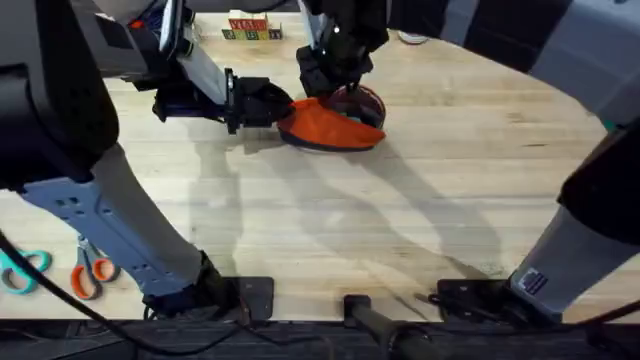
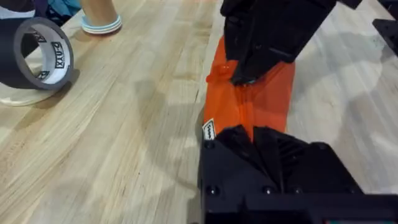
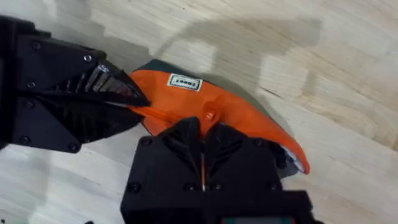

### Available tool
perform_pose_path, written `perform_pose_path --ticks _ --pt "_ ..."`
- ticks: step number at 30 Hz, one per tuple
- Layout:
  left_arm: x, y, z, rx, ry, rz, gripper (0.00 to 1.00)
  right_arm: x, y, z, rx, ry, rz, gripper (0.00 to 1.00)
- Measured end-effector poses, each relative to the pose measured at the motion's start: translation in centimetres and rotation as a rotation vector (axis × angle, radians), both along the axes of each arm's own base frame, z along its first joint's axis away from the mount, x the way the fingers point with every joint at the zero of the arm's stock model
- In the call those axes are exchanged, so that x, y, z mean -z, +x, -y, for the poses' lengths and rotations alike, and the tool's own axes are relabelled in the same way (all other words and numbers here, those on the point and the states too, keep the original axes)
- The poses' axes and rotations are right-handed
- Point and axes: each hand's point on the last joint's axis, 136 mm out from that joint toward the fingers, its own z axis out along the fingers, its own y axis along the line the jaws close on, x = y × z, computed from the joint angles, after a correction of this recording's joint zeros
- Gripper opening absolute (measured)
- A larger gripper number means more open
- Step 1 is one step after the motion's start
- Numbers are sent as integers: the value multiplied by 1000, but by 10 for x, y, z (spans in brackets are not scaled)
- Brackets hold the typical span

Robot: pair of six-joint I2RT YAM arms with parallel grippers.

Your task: Unzip the bag, pick up the pens from the table one at a time and place them inside, then zip the bag closed.

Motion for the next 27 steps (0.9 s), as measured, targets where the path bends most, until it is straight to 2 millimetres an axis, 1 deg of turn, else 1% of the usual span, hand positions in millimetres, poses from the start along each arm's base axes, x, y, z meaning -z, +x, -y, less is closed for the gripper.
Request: perform_pose_path --ticks 7,16,23,27 --pt "0 0 1 2 -1 2 42 0 4 6 -21 -6 -2 31" --pt "-1 0 2 3 -4 5 43 1 12 19 -33 -20 -6 31" --pt "-1 0 2 3 -6 5 42 2 14 28 -24 -25 -17 31" --pt "-1 0 2 3 -6 5 42 4 14 36 -13 -31 -38 31"
